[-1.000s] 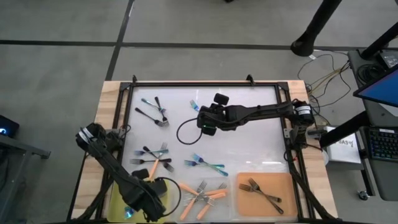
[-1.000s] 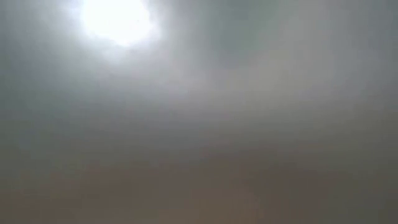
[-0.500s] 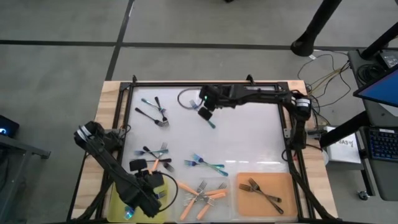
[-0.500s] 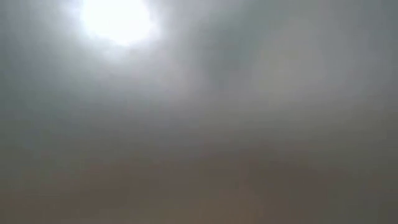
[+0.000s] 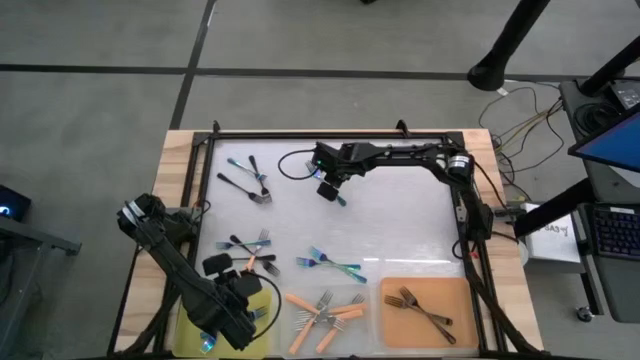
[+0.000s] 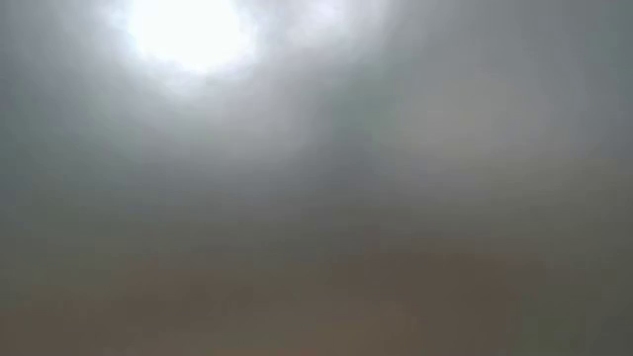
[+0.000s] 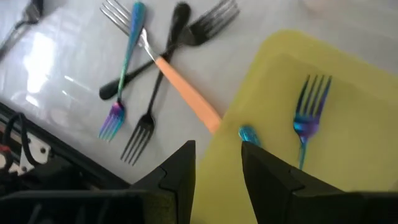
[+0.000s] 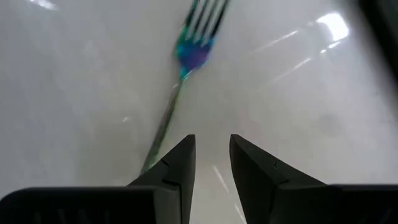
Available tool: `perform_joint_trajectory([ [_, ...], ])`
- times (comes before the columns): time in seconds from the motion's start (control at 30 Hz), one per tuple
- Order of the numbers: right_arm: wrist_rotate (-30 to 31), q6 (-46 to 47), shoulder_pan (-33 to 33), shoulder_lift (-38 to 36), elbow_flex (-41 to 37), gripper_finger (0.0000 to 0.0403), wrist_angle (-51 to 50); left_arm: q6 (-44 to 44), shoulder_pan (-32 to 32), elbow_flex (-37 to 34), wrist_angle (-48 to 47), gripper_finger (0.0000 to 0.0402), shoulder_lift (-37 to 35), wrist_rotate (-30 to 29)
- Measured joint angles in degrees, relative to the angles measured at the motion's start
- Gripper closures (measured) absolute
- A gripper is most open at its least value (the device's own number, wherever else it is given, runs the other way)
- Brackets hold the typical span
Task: Sort silverware by color (type)
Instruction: Put the blue fork into the yellow bin
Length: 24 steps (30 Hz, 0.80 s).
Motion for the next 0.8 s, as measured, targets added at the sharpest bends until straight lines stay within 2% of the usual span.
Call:
perform_joint_trajectory([
  [0.17,-3.73,-0.39,-0.14,2.59,0.62,0.0312,-0.39,0.24,1.16,-0.73,-0.27,0.0291,0.0,-2.08],
  [0.27,-3.87,1.0,-0.12,2.62,1.67,0.0312,0.05,0.33,1.21,-1.27,-0.28,0.0291,0.01,-2.08],
  [0.53,-3.85,12.33,-0.14,1.66,1.84,0.0312,1.6,0.37,1.21,-1.39,-0.55,0.0291,0.11,-2.45],
  [0.8,-4.81,13.42,-0.14,2.61,1.68,0.0312,4.56,0.37,1.04,-1.39,-0.32,0.0291,0.76,-2.49],
])
